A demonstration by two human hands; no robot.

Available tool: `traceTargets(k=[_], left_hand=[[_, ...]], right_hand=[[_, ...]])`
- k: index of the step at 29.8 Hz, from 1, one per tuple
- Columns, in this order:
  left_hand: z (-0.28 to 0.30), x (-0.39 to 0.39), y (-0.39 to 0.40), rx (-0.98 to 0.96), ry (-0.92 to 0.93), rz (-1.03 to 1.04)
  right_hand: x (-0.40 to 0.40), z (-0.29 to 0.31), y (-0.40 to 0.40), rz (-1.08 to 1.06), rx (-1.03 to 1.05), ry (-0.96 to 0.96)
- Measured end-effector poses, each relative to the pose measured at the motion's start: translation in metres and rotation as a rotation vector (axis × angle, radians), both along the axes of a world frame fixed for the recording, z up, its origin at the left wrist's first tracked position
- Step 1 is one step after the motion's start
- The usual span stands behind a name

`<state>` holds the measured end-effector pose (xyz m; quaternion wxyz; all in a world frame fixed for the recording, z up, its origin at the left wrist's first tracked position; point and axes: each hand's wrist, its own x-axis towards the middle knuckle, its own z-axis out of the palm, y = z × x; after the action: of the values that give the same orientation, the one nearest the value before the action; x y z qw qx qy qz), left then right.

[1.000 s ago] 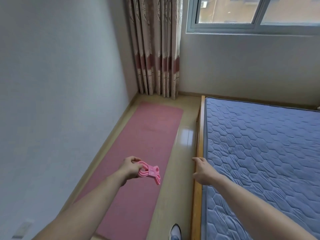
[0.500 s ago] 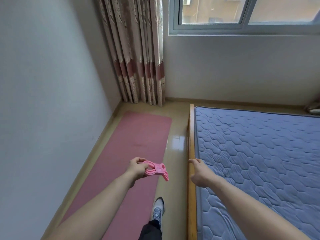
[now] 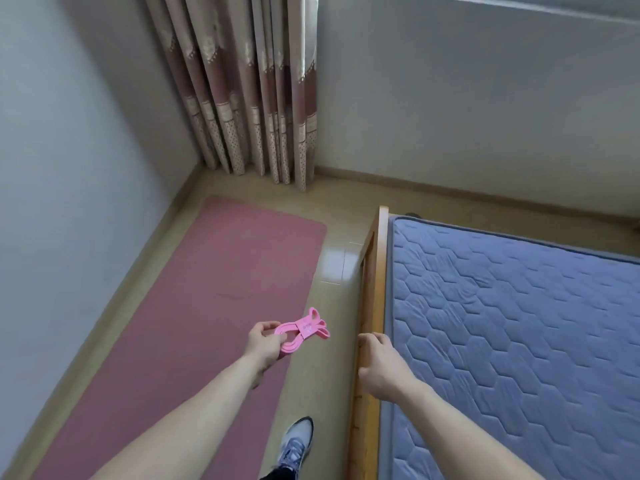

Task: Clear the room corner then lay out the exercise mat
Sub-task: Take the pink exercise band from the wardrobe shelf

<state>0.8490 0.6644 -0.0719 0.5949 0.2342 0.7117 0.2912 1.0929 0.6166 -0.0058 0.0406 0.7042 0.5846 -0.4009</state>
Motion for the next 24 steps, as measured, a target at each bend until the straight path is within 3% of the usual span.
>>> traceTargets(k=[7, 8, 12, 15, 24], left_hand=[[-0.192, 0.035, 0.109, -0.147, 0.038, 0.062], [-0.198, 0.038, 0.110, -0.160, 0.025, 0.069], [-0.350, 0.058, 0.152, -0.164, 0.029, 0.075], [-0.428, 0.068, 0.162, -0.180, 0.035, 0.112], [-0.578, 0.098, 0.200, -0.136, -0.039, 0.212]], right_hand=[[0.010, -0.163, 0.144, 0.004, -0.026, 0.008], [0.011, -0.168, 0.147, 0.007, -0.030, -0.001], [0.018, -0.301, 0.195, 0.049, -0.063, -0.038], [0.022, -0.365, 0.208, 0.078, -0.087, -0.066], [0.040, -0.506, 0.229, 0.006, -0.140, -0.067]])
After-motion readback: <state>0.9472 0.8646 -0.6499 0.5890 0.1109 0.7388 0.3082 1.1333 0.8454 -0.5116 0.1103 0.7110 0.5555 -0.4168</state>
